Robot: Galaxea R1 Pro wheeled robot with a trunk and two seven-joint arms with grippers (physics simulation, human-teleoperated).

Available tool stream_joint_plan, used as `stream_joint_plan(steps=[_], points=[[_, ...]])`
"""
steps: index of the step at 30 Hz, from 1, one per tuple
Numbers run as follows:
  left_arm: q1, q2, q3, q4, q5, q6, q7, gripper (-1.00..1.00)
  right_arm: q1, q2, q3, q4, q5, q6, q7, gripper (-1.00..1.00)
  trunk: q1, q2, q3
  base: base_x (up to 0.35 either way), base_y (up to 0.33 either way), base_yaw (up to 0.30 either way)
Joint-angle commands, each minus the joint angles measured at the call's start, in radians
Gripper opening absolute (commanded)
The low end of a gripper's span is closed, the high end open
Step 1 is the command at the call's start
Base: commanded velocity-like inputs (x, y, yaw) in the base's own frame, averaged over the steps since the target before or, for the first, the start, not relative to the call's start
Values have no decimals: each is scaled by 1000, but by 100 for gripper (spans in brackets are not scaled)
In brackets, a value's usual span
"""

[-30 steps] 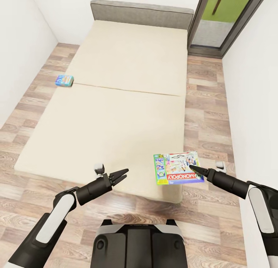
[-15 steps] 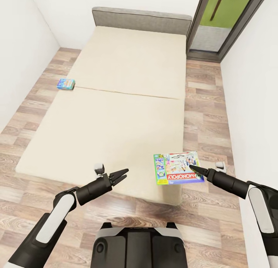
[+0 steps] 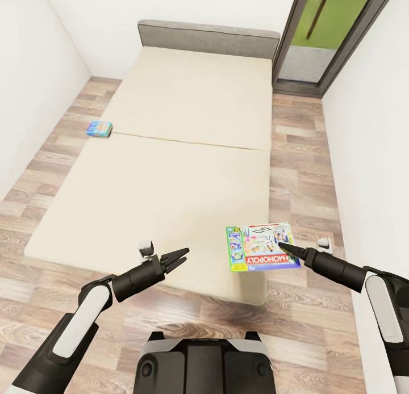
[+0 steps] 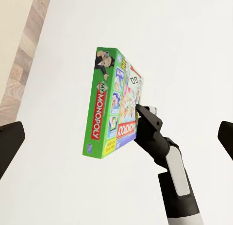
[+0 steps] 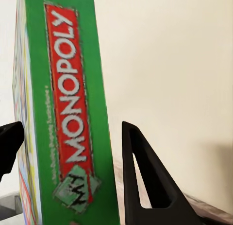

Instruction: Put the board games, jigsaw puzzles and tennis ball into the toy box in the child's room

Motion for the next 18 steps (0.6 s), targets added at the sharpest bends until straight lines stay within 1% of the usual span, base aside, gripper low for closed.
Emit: stream_joint_plan(steps=[1,18], points=[[-1,1,-1,0,4,4,0,100,-1,0,-1,0,0,6,3,-100,1,-1,1,0,0,0],[-1,1,-1,2,3,4,2,100,-1,0,-1,0,0,6,3,-100,1,-1,28,0,0,0]])
